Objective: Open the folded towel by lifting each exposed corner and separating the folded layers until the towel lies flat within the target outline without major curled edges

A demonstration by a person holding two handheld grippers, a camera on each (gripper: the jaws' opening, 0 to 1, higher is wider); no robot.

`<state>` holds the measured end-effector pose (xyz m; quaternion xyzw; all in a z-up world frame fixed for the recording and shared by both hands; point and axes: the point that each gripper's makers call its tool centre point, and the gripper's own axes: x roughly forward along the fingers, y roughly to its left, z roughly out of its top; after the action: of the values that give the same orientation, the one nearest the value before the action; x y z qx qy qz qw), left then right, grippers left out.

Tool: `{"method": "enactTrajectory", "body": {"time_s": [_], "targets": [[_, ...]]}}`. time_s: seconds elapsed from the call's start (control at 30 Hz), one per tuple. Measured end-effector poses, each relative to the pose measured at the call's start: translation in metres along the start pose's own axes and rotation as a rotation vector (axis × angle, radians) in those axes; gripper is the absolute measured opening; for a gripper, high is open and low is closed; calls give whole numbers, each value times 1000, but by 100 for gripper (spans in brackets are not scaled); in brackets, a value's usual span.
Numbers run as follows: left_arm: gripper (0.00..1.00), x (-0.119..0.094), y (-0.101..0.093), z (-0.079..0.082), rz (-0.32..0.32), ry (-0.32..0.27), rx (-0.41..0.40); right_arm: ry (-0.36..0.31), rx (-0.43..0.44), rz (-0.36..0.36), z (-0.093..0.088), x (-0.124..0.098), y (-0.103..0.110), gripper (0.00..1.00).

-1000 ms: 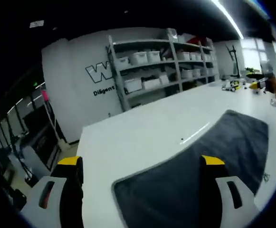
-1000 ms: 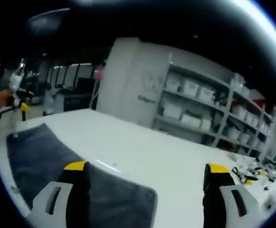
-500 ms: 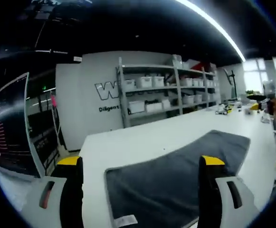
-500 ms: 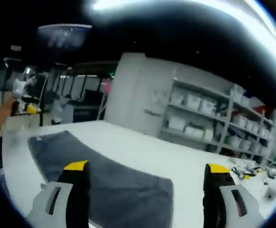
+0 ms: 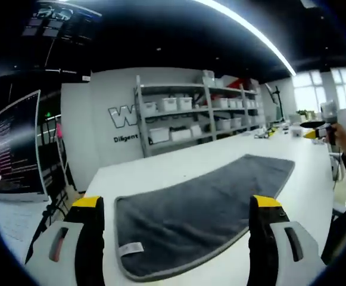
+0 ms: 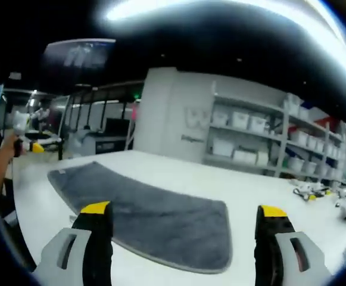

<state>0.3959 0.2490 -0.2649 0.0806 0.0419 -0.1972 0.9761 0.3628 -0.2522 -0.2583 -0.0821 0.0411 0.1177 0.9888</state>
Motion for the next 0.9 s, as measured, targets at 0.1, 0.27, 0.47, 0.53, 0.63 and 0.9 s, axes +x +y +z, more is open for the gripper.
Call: {"method": "enactTrajectory", "body": {"time_s": [0.1,0.27,0.47,0.53,0.63,0.9], "targets": [[100,-3,1,-4,20,-4,7,-17,14,5,-5,-4,4,100],[100,-9,-1,-14,25,15,-2,12,23,7,-18,-3,4,100],[100,-19,-3,-16,32,16,2,8,32,11,-21,-9,7,100],[100,-22,-4,-15,34,11,3,8,30,14,-22,-11,8,100],[100,-24,-6,-17,34,20,7,7,32,14,-23,-13,8,100],[100,-26,-24,-13,-18,8,15,11,24,51,-25,-17,21,100]]}}
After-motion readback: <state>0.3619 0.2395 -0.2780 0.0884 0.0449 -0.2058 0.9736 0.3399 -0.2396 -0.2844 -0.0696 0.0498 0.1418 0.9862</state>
